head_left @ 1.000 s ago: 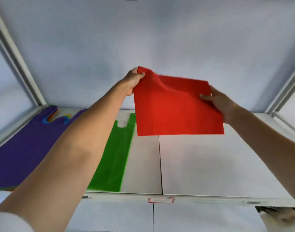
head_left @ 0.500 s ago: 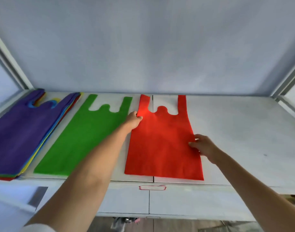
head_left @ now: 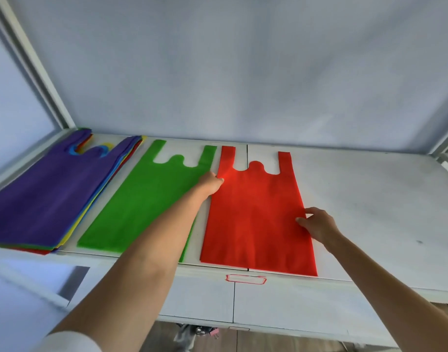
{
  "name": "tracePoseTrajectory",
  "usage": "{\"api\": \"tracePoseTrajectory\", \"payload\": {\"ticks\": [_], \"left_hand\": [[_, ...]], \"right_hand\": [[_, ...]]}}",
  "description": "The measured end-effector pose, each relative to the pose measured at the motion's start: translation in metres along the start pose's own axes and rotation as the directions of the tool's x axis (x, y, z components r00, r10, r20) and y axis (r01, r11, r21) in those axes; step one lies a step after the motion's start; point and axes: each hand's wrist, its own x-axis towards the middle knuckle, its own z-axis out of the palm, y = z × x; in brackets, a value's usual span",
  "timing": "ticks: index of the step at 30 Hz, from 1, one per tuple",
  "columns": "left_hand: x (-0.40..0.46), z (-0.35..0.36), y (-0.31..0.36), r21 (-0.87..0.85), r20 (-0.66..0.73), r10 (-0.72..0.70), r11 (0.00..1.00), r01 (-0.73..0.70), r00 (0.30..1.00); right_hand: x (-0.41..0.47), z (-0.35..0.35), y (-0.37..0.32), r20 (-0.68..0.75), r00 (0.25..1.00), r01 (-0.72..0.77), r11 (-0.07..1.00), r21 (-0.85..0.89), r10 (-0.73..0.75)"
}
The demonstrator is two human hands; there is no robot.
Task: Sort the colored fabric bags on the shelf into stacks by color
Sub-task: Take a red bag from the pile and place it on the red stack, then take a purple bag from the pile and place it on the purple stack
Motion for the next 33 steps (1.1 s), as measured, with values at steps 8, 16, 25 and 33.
{"api": "tracePoseTrajectory", "payload": {"ticks": [8,16,25,33], "left_hand": [[-0.038,-0.096,-0.007,0.464,-0.189,0.366,0.851,-0.246,0.911],[-0.068,-0.242,-0.082,0.652,-0.206,0.407,0.735,-0.185,0.890],[-0.056,-0.380,-0.243,0.633,-0.224,0.214,0.774,-0.025,0.951],[-0.019,-0.411,-0.343,0.636,-0.061,0.041,0.772,0.007,0.997]], "right_hand": [[-0.031,-0.006,-0.085,0.011,0.951,0.244,0.725,-0.644,-0.310],[-0.069,0.078,-0.226,0.152,0.772,0.561,0.549,-0.620,-0.618],[-0.114,0.238,-0.351,0.148,0.769,0.606,0.635,-0.480,-0.622],[-0.132,0.346,-0.387,0.169,0.902,0.432,0.810,-0.397,-0.398]]}}
